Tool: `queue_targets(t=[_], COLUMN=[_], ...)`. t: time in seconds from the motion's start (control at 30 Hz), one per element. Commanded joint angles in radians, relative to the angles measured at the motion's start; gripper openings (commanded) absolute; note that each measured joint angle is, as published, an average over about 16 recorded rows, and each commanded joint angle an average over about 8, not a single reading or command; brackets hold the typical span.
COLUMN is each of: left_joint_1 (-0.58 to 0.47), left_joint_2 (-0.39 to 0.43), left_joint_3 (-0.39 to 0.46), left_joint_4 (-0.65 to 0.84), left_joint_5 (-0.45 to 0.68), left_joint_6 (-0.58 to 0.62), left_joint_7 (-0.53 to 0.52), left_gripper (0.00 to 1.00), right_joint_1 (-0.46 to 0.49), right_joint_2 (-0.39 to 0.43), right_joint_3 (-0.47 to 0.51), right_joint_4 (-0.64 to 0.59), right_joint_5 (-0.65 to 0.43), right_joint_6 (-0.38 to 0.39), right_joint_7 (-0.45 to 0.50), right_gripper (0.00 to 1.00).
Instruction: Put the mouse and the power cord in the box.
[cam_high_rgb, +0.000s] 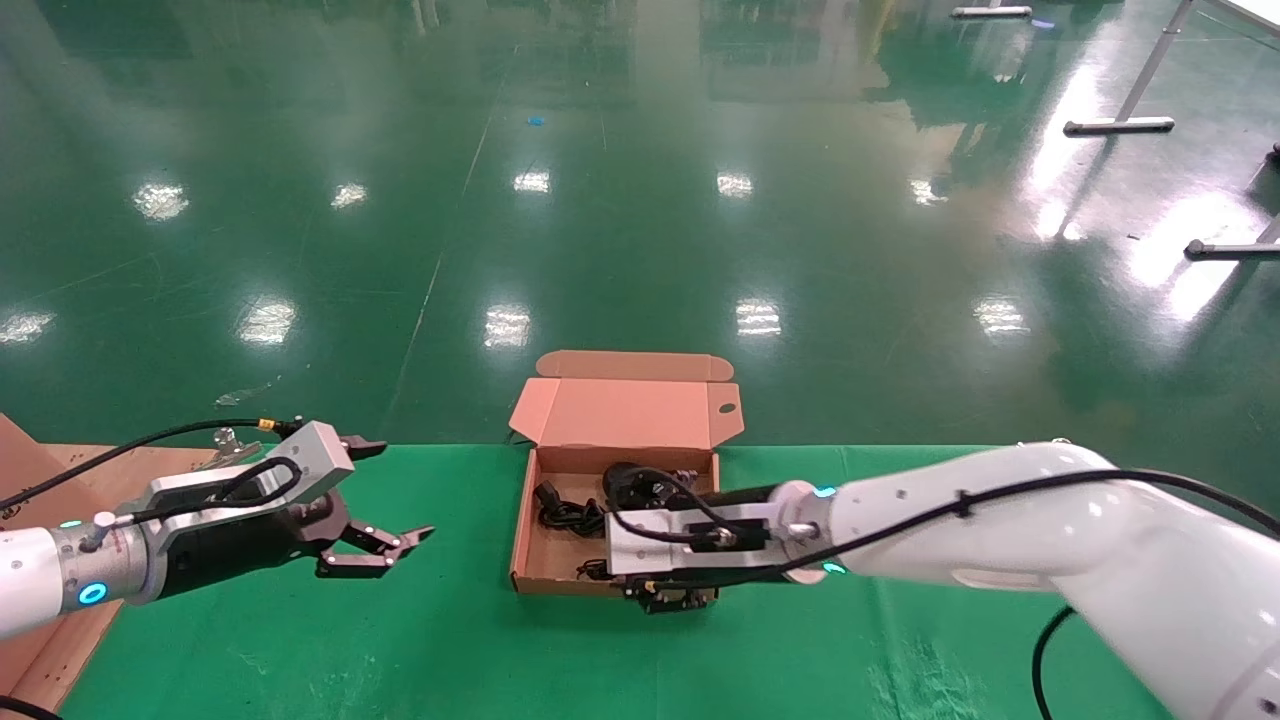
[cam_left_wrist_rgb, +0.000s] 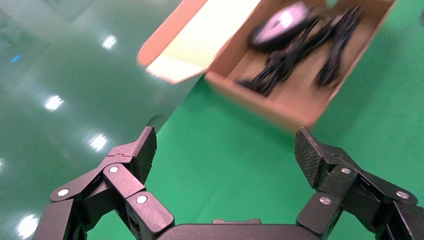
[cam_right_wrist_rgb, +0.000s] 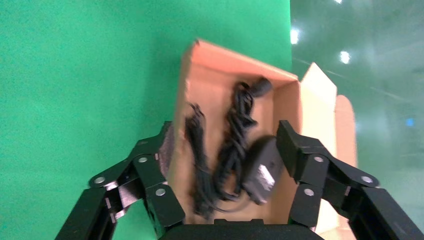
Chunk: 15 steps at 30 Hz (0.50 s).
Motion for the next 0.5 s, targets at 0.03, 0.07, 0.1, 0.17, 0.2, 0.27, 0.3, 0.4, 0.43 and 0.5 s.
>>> queue_targets(t=[0.03,0.07,0.1,0.17,0.2,0.27,0.3,0.4,0.43,0.5], left_joint_1=[0.011,0.017,0.023,0.034,0.040,0.051,0.057,0.074,0.079,0.091], left_joint_2=[-0.006,-0.009,-0.011,-0.017,-0.020,-0.026,-0.029,-0.037,-0.040,-0.046], left_joint_3=[-0.026,-0.040,-0.053,-0.079,-0.093,-0.119,-0.132,-0.172,-0.185,-0.212], left_joint_4=[-0.020,-0.031,-0.041,-0.062,-0.072,-0.092,-0.103,-0.133,-0.143,-0.164], left_joint_5=[-0.011,-0.016,-0.022,-0.033,-0.038,-0.049,-0.055,-0.071,-0.076,-0.087], left_joint_6=[0.029,0.044,0.058,0.087,0.102,0.131,0.145,0.189,0.203,0.232], left_joint_7=[-0.015,-0.022,-0.030,-0.044,-0.052,-0.066,-0.074,-0.096,-0.103,-0.118], left_gripper=[1.00,1.00,1.00,1.00,1.00,1.00,1.00,1.00,1.00,1.00], right_joint_1=[-0.019,-0.029,-0.039,-0.058,-0.068,-0.088,-0.098,-0.127,-0.136,-0.156], right_joint_2=[0.025,0.038,0.051,0.076,0.089,0.114,0.127,0.165,0.177,0.203], right_joint_3=[0.038,0.057,0.076,0.114,0.133,0.171,0.190,0.247,0.266,0.305], right_joint_4=[0.022,0.033,0.044,0.066,0.077,0.099,0.110,0.142,0.153,0.175], right_joint_5=[0.023,0.035,0.047,0.070,0.082,0.105,0.116,0.151,0.163,0.186], right_joint_6=[-0.030,-0.045,-0.060,-0.090,-0.105,-0.135,-0.150,-0.195,-0.209,-0.240], right_joint_7=[0.018,0.027,0.036,0.053,0.062,0.080,0.089,0.116,0.124,0.142], right_gripper=[1.00,1.00,1.00,1.00,1.00,1.00,1.00,1.00,1.00,1.00])
